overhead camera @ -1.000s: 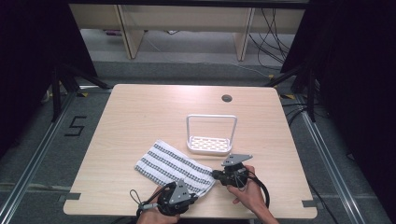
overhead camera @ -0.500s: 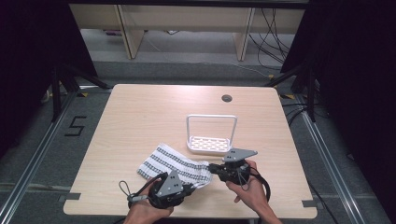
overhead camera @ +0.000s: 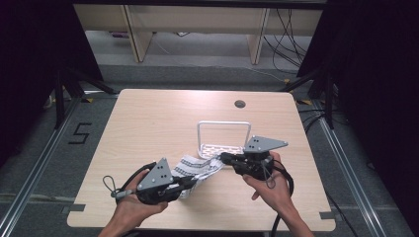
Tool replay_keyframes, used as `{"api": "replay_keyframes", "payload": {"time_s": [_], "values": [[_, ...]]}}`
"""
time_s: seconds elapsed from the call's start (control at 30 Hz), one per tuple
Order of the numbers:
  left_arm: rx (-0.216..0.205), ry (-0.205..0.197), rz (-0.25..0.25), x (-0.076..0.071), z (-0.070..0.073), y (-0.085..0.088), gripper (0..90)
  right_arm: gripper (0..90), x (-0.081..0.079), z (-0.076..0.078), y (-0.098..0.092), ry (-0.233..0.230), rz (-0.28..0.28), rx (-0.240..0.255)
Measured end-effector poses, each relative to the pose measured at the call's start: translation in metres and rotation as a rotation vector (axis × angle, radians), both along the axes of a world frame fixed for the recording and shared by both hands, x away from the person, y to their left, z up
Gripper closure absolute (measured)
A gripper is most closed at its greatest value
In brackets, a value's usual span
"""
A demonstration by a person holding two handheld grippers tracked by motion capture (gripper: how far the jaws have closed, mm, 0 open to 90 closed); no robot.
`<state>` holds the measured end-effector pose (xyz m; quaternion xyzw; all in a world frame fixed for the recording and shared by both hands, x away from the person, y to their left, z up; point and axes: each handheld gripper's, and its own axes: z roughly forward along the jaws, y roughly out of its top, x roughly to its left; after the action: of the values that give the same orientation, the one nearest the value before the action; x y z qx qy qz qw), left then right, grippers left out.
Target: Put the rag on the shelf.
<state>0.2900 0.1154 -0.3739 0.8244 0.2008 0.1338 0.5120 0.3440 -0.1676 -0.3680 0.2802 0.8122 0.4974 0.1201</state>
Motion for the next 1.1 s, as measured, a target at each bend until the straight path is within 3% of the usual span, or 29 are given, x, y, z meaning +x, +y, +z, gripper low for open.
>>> {"api": "replay_keyframes", "payload": {"time_s": [0.07,0.13,0.2,0.23,0.27,0.37,0.5,0.57,0.67,0.77,0.93,1.03,1.1], "values": [[-0.006,-0.003,0.001,0.001,0.003,0.0,85.4,87.2,-0.003,0.005,0.0,0.01,-0.02,0.012],[-0.026,-0.008,-0.002,0.004,0.014,0.002,85.4,87.2,-0.002,0.018,-0.004,-0.038,-0.002,0.025],[-0.025,-0.01,-0.003,0.005,0.016,0.002,85.4,87.2,-0.005,0.023,-0.005,-0.021,-0.02,0.022],[-0.036,-0.01,0.0,0.008,0.022,0.002,85.4,87.2,-0.005,0.027,-0.008,-0.047,-0.018,0.018],[-0.041,-0.015,0.001,0.01,0.025,0.001,85.4,87.2,-0.007,0.03,-0.009,-0.022,-0.024,0.028],[-0.05,-0.026,0.001,0.015,0.034,0.0,85.4,87.2,-0.008,0.041,-0.016,-0.069,-0.026,0.04],[-0.062,-0.06,0.006,0.022,0.046,-0.003,85.4,87.2,-0.011,0.053,-0.023,-0.089,-0.037,0.044],[-0.079,-0.075,0.011,0.026,0.052,-0.005,85.4,87.2,-0.011,0.057,-0.025,-0.111,-0.042,0.053],[-0.088,-0.078,0.02,0.032,0.056,-0.007,85.4,87.2,-0.012,0.061,-0.026,-0.107,-0.059,0.049],[-0.095,-0.086,0.035,0.041,0.064,-0.011,85.4,87.2,-0.008,0.068,-0.03,-0.142,-0.077,0.024],[-0.091,-0.091,0.056,0.053,0.071,-0.018,85.5,87.2,-0.003,0.077,-0.032,-0.12,-0.101,0.009],[-0.093,-0.091,0.076,0.064,0.076,-0.021,85.4,87.2,0.001,0.082,-0.034,-0.151,-0.105,0.0],[-0.093,-0.099,0.092,0.07,0.079,-0.023,85.4,87.2,0.004,0.085,-0.034,-0.146,-0.117,0.019]]}}
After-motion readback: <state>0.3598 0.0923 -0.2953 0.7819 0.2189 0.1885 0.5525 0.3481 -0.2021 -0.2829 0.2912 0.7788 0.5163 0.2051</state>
